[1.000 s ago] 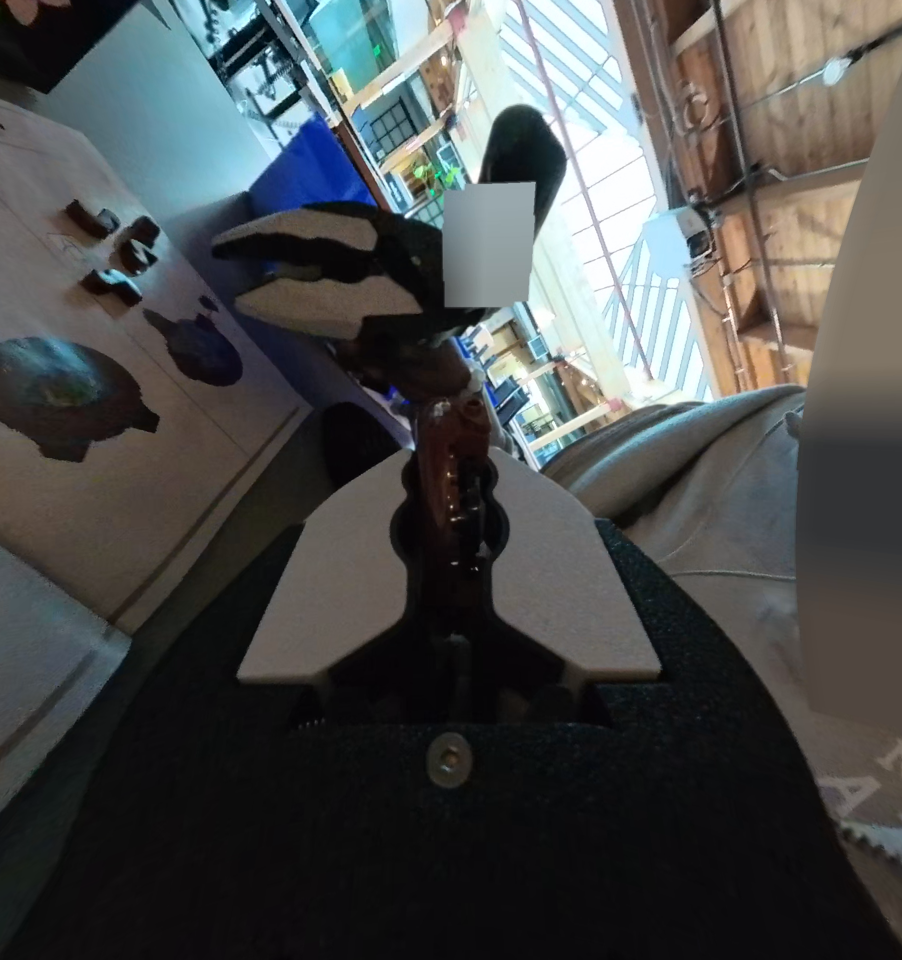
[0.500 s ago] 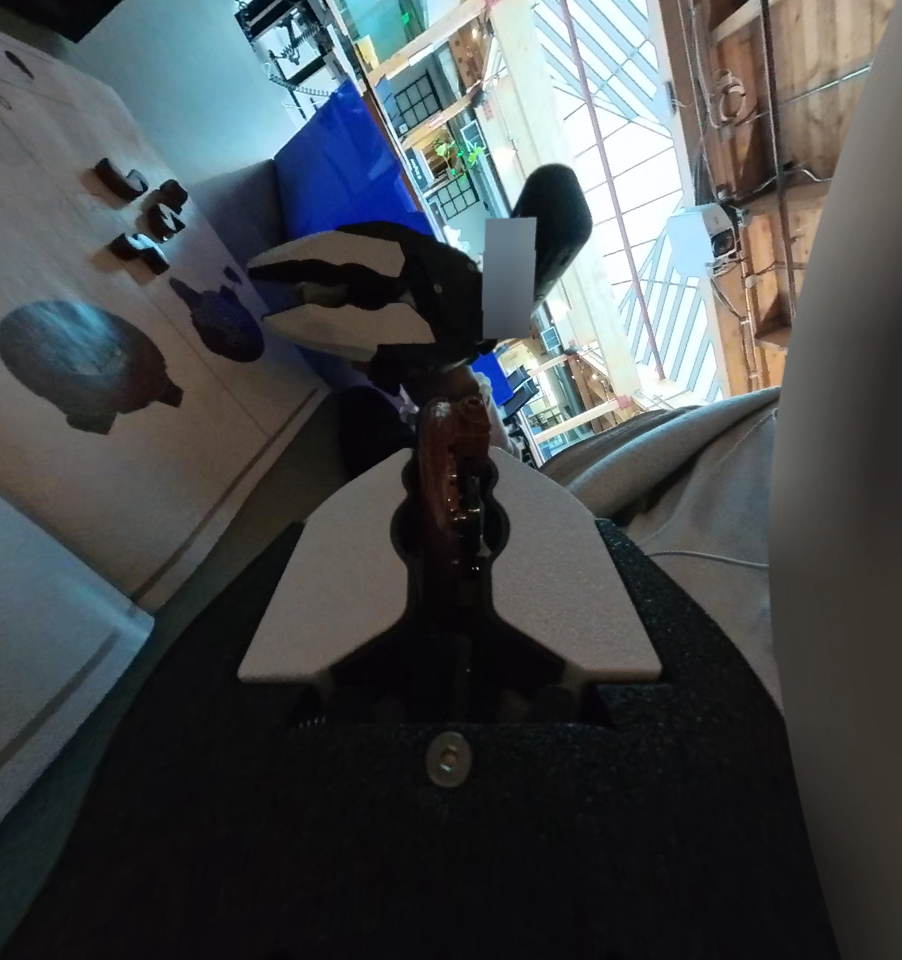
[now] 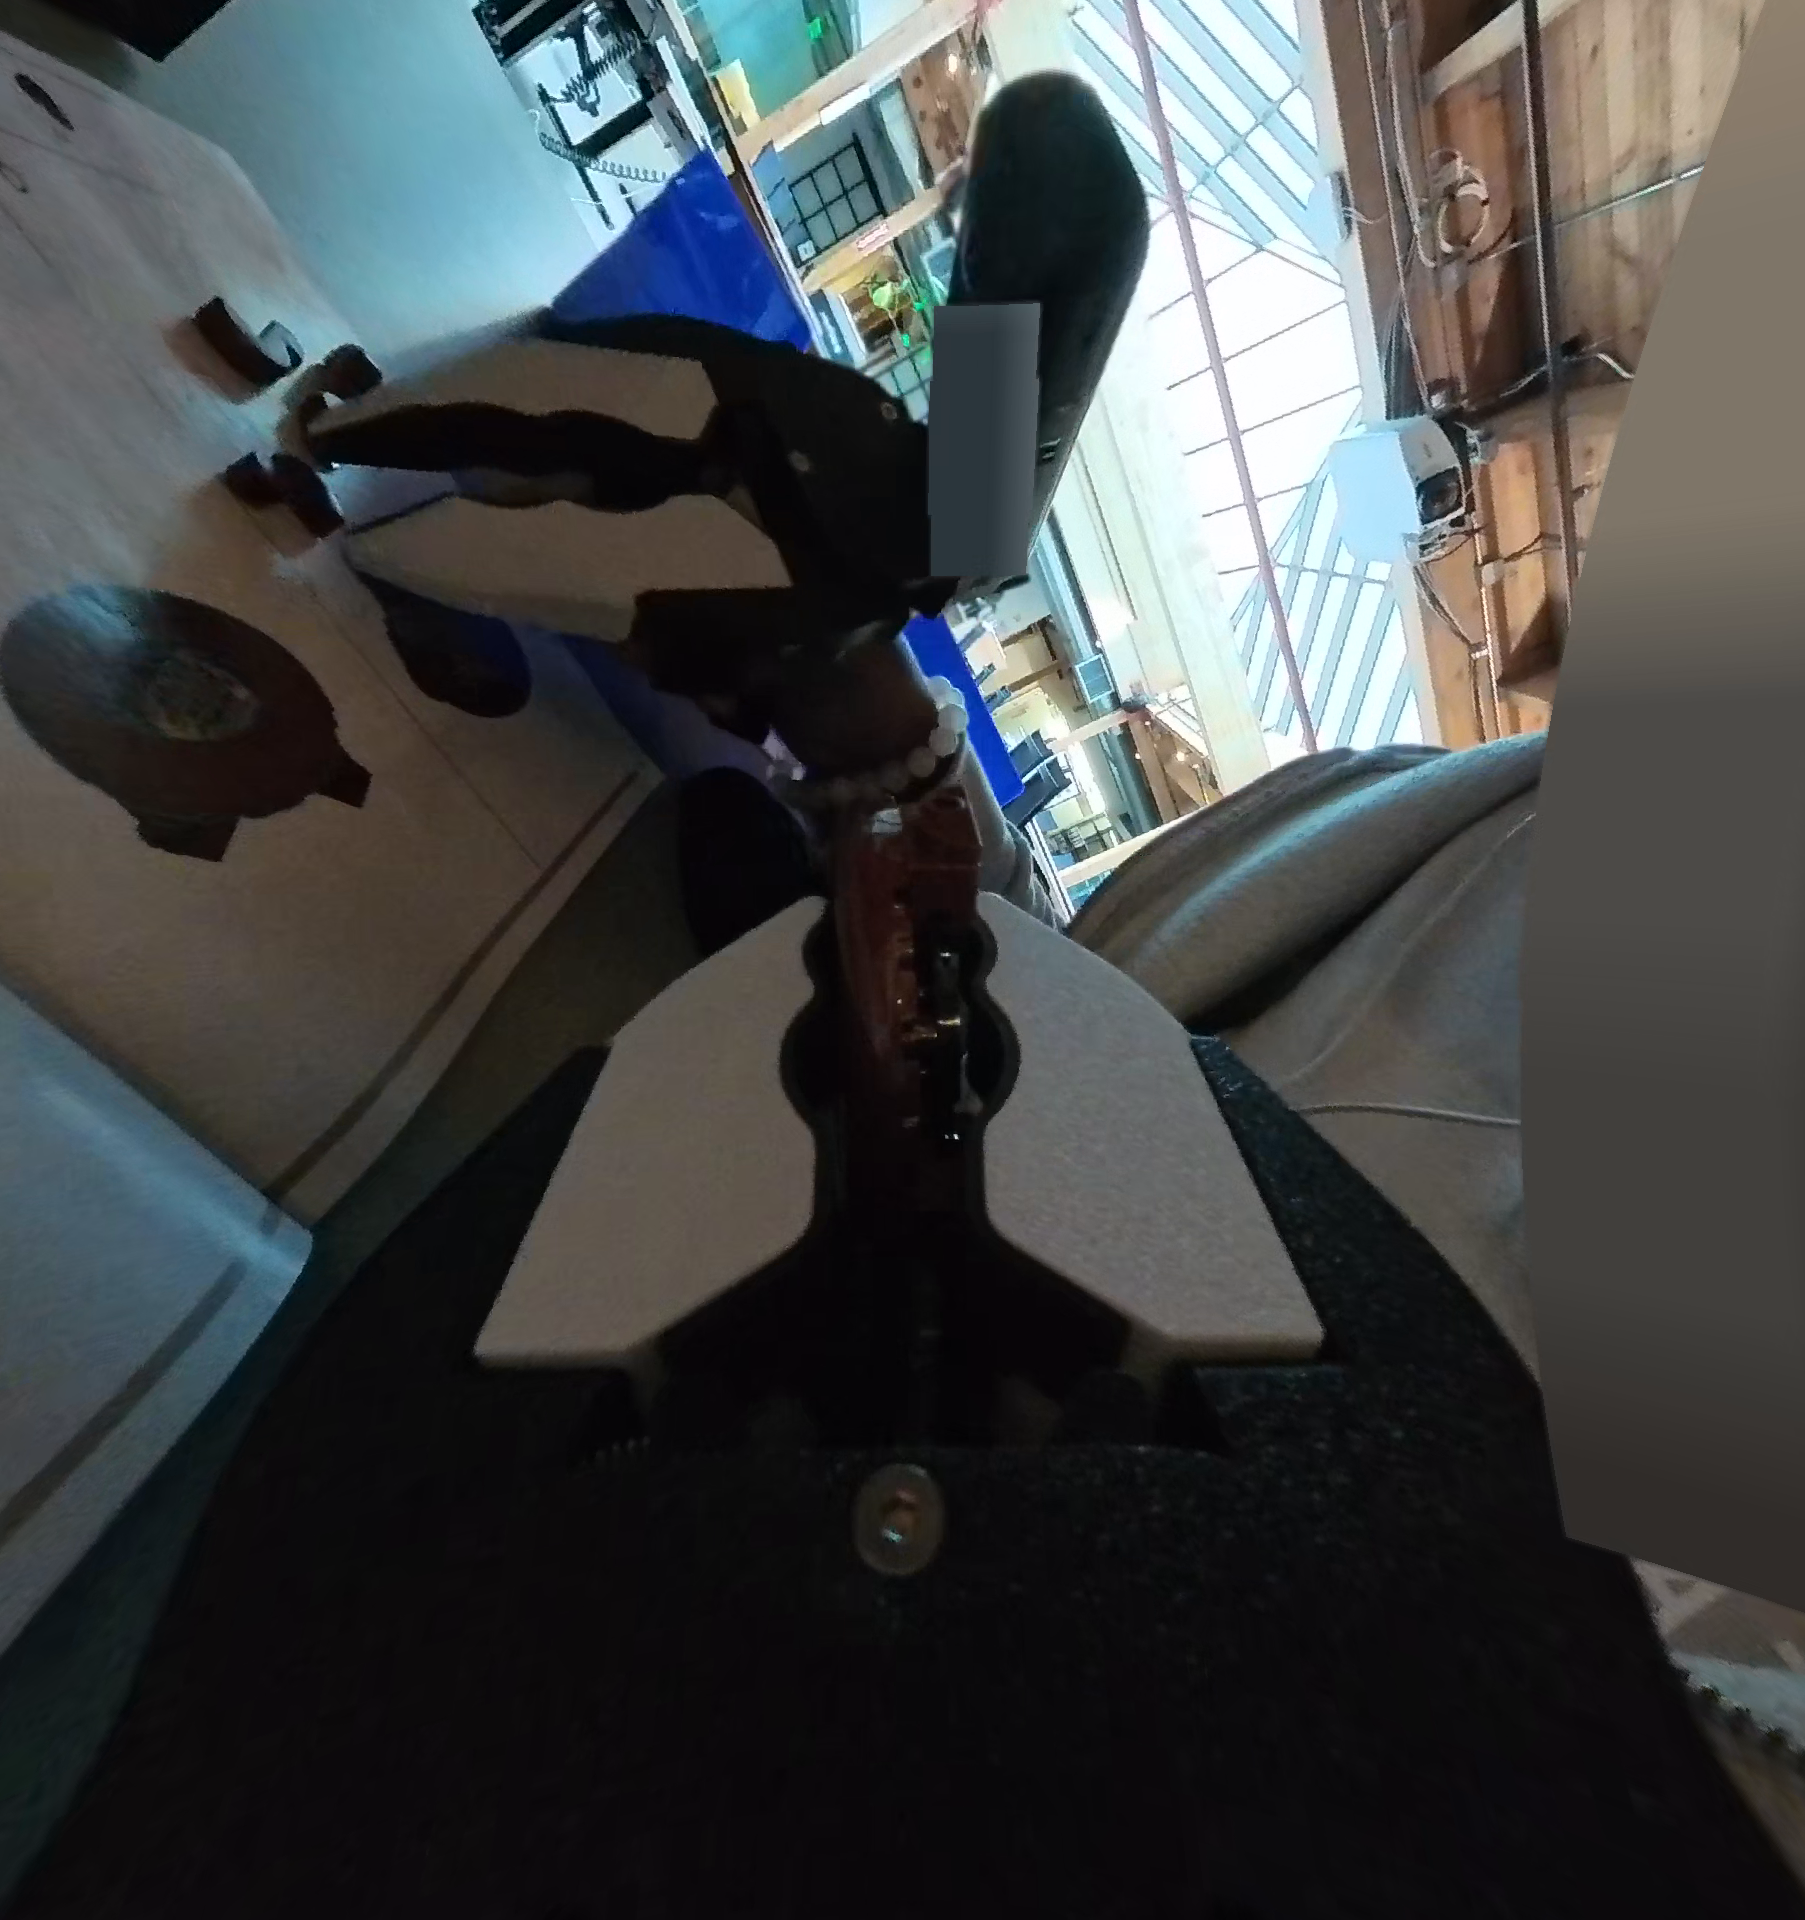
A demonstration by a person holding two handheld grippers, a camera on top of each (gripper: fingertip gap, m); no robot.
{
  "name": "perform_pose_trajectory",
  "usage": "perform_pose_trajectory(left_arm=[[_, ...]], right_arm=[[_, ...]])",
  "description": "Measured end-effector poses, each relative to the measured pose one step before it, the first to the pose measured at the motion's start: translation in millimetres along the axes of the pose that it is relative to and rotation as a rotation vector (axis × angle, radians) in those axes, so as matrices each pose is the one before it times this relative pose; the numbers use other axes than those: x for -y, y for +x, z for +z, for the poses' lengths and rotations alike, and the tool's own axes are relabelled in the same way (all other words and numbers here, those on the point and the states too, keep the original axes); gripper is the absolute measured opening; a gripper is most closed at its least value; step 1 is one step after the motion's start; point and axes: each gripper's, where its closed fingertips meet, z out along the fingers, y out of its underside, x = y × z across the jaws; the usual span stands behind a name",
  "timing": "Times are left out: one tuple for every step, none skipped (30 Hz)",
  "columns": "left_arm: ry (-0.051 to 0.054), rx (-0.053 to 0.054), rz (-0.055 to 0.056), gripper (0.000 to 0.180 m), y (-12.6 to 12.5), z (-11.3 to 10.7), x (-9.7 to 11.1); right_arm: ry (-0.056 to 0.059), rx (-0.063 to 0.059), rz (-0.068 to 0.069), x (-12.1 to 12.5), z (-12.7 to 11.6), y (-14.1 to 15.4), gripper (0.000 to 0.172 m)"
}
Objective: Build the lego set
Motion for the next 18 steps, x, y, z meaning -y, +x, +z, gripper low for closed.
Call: perform_pose_trajectory(left_arm=[[-0.0024, -0.0044, -0.0013, 0.021, 0.28, 0.21, -0.25], [-0.0022, -0.0041, -0.0028, 0.021, 0.20, 0.18, -0.15], [-0.0005, -0.0023, -0.0031, 0.021, -0.06, 0.03, -0.01], [0.0000, -0.0011, -0.0014, 0.021, -0.02, -0.12, 0.09], [-0.0002, -0.0018, 0.0000, 0.021, 0.25, -0.15, -0.05], [-0.0002, -0.0006, -0.0003, 0.021, 0.10, -0.02, -0.03], [0.0009, 0.0010, 0.0005, 0.021, -0.05, -0.07, 0.13], [0.0007, 0.0005, -0.0003, 0.021, -0.16, -0.04, 0.09], [0.0004, 0.0000, -0.0015, 0.021, -0.15, 0.13, 0.11], [0.0005, 0.0006, -0.0008, 0.021, -0.13, -0.05, 0.08], [0.0005, 0.0013, 0.0009, 0.021, -0.14, 0.04, 0.10], [-0.0005, 0.0009, 0.0017, 0.021, 0.02, 0.09, -0.15], [-0.0010, 0.0003, 0.0012, 0.021, 0.00, 0.10, -0.19], [-0.0005, 0.0000, 0.0003, 0.021, 0.11, -0.09, -0.09], [0.0009, 0.0003, -0.0004, 0.021, -0.15, -0.11, 0.18], [0.0018, -0.0001, -0.0002, 0.021, 0.07, -0.15, 0.19], [0.0016, -0.0019, 0.0003, 0.021, 0.28, -0.30, 0.14], [0.0016, -0.0011, 0.0006, 0.021, 0.22, -0.16, 0.21]], right_arm=[[-0.0015, -0.0023, -0.0092, -0.47, 1.55, 0.18, 0.018], [0.0003, 0.0000, -0.0038, -0.65, 1.57, -0.11, 0.018], [0.0046, 0.0035, 0.0028, 0.11, 1.12, -0.49, 0.017], [0.0095, 0.0088, 0.0042, 0.74, 0.19, -1.01, 0.013], [-0.0005, 0.0049, -0.0033, -0.49, -0.18, -0.49, 0.010], [0.0004, 0.0014, -0.0138, -0.44, -0.78, -0.17, 0.009], [0.0060, 0.0077, -0.0299, -0.02, -1.64, -1.42, 0.008], [0.0085, 0.0177, -0.0448, 0.31, -2.06, -3.19, 0.009], [0.0059, 0.0200, -0.0571, 0.03, -2.18, -4.12, 0.009], [0.0025, 0.0123, -0.0636, -0.38, -2.03, -3.27, 0.008], [-0.0018, 0.0106, -0.0635, -0.92, -1.42, -3.37, 0.009], [-0.0054, 0.0000, -0.0521, -1.27, -1.17, -1.57, 0.011], [-0.0048, -0.0042, -0.0382, -1.09, -1.11, -0.50, 0.014], [-0.0043, -0.0071, -0.0233, -1.11, -1.27, 0.53, 0.016], [-0.0087, -0.0137, -0.0084, -1.52, -1.98, 2.08, 0.017], [-0.0117, 0.0032, 0.0092, -1.94, -3.11, 0.36, 0.017], [-0.0043, 0.0252, 0.0306, -1.00, -3.50, -1.91, 0.017], [0.0107, 0.0225, 0.0447, 0.94, -3.83, -1.42, 0.017]])
